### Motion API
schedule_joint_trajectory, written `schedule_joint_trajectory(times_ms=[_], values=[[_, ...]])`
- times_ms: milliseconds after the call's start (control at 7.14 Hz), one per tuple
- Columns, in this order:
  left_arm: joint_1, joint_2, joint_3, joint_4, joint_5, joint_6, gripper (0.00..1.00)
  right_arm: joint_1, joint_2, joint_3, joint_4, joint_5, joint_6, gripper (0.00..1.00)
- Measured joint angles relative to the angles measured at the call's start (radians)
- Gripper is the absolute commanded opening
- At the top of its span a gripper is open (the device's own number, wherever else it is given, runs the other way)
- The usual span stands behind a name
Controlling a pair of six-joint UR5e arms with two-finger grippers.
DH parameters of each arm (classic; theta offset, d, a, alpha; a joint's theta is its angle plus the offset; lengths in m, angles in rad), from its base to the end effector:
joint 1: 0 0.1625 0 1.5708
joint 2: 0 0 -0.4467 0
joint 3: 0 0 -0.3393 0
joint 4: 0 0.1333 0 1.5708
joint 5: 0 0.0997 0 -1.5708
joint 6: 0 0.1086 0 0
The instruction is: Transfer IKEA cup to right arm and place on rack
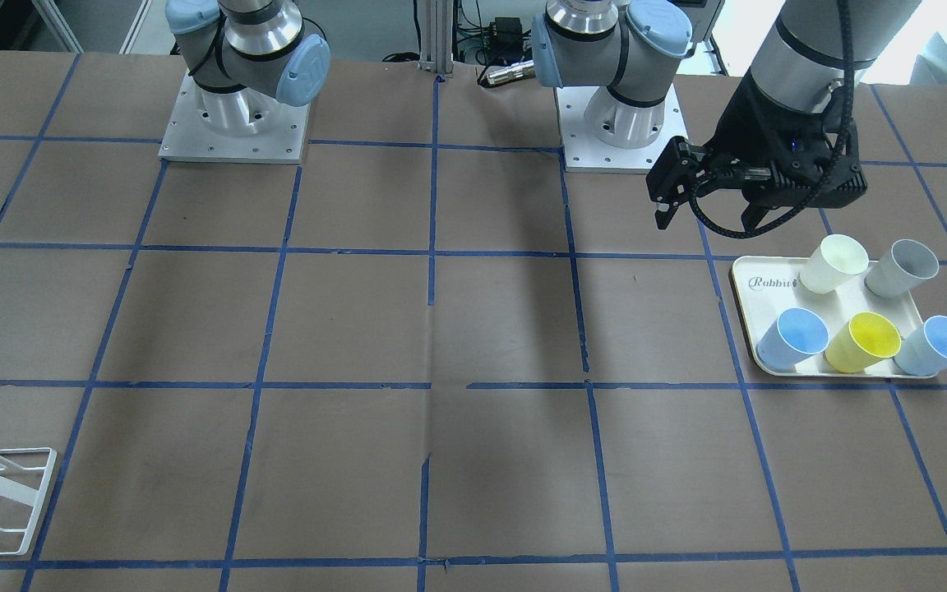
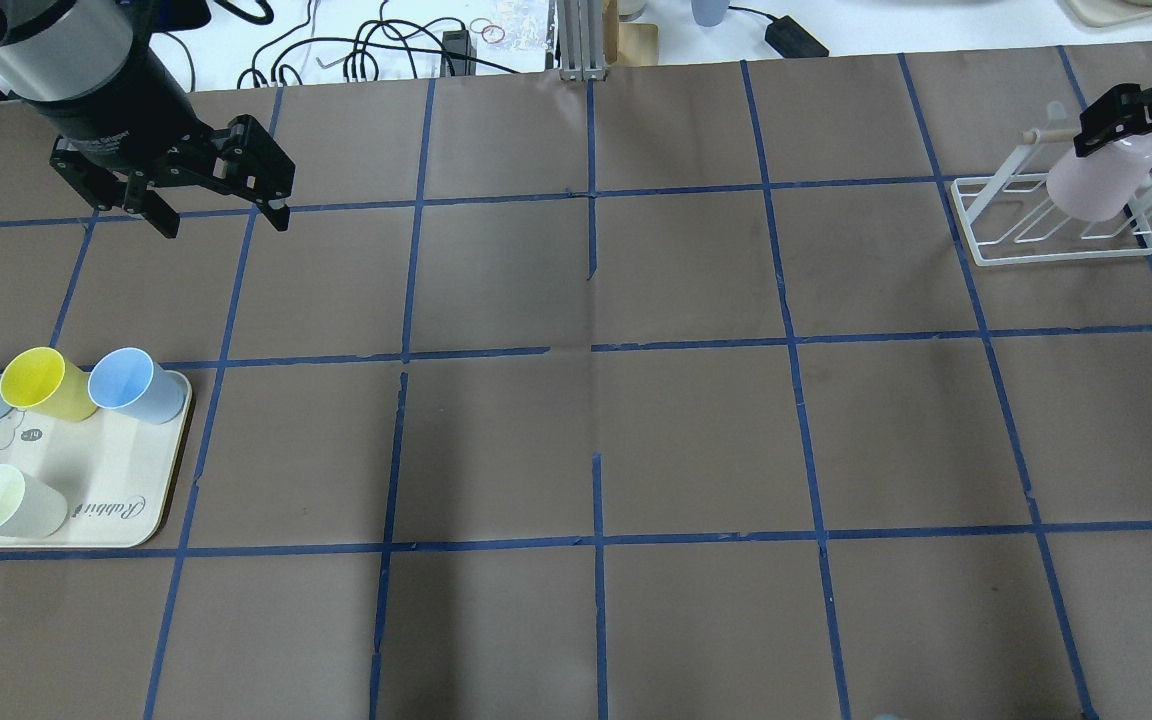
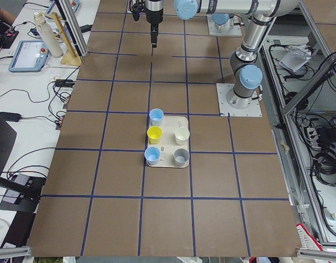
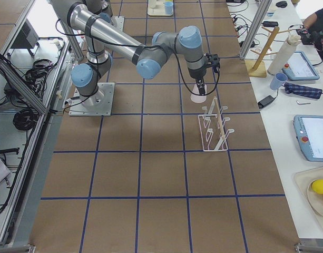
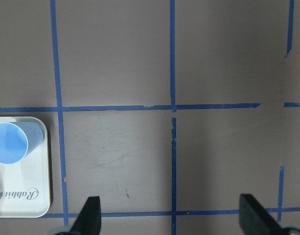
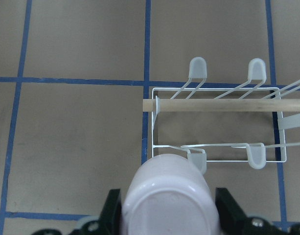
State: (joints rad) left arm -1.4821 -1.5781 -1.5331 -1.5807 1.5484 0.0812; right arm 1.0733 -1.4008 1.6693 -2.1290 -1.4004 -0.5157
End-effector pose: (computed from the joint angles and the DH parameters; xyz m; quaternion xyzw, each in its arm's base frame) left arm -0.0958 -0.4546 0.5130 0.0036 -0.9999 0.0112 0.0103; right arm -0.1190 -0.5371 0.4387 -0.0213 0.9858 -0.1666 0.0038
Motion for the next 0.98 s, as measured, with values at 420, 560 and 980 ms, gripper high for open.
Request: schedule_joint_trajectory(times_ms=[420,560,980], values=[[-0.026,0.002,-0.002,0.005,-0.005,-0.002,1.00,-0.001,0.055,-0.039,-0.006,0.001,-0.002,0.17],[-0.037,0.007,-0.011,0.007,-0.005,-0.001,1.00,-0.002,0.066,-0.045,-0.007,0.001,-0.004,0.17],[-0.047,0.016,-0.023,0.014,-0.014,-0.001,1.00,-0.015,0.101,-0.048,-0.067,0.003,-0.018,0.19]])
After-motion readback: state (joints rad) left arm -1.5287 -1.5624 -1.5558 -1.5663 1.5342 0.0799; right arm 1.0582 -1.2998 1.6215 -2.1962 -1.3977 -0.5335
